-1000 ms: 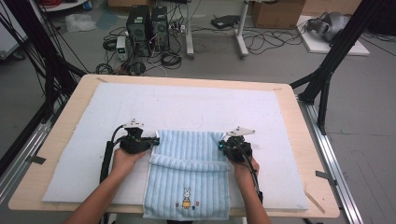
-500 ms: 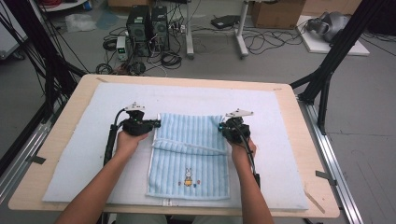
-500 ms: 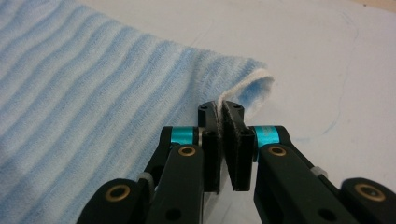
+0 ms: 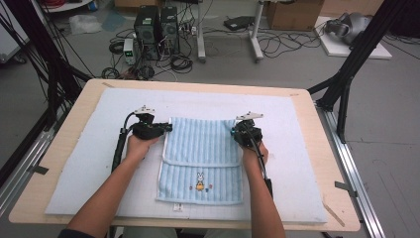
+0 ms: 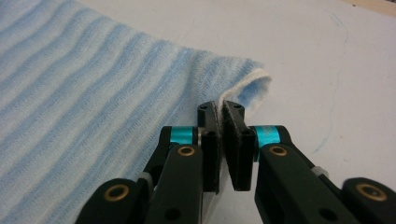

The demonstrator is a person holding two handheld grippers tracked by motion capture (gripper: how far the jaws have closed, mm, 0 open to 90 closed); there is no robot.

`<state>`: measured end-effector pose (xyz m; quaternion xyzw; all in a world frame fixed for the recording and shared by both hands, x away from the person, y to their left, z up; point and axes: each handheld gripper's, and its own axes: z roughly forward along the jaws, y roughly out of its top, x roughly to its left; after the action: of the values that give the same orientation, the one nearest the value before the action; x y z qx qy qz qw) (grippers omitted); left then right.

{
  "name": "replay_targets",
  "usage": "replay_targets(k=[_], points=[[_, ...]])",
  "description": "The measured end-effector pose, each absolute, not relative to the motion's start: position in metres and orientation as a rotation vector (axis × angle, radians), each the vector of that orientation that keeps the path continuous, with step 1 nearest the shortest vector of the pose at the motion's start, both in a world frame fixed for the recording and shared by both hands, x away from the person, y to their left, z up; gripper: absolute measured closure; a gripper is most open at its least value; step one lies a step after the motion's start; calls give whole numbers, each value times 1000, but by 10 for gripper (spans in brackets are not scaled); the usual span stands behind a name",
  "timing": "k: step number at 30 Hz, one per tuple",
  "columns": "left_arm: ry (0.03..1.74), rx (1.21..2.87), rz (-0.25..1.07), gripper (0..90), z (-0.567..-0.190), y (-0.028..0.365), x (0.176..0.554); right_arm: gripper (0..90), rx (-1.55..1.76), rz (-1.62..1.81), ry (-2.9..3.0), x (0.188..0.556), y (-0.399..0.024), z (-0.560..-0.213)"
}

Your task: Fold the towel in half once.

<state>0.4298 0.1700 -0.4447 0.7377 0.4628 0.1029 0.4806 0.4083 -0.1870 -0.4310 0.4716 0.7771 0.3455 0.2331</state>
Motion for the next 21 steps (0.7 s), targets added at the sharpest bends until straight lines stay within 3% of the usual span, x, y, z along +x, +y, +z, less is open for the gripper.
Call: replay_targets(k=[4, 21], points=[[1143, 1816, 235, 566, -443, 176, 424, 679, 1303, 989, 2130, 404, -191, -427], [973, 1825, 241, 443, -433, 185, 371, 450, 1246, 1103, 2099, 364, -203, -406]])
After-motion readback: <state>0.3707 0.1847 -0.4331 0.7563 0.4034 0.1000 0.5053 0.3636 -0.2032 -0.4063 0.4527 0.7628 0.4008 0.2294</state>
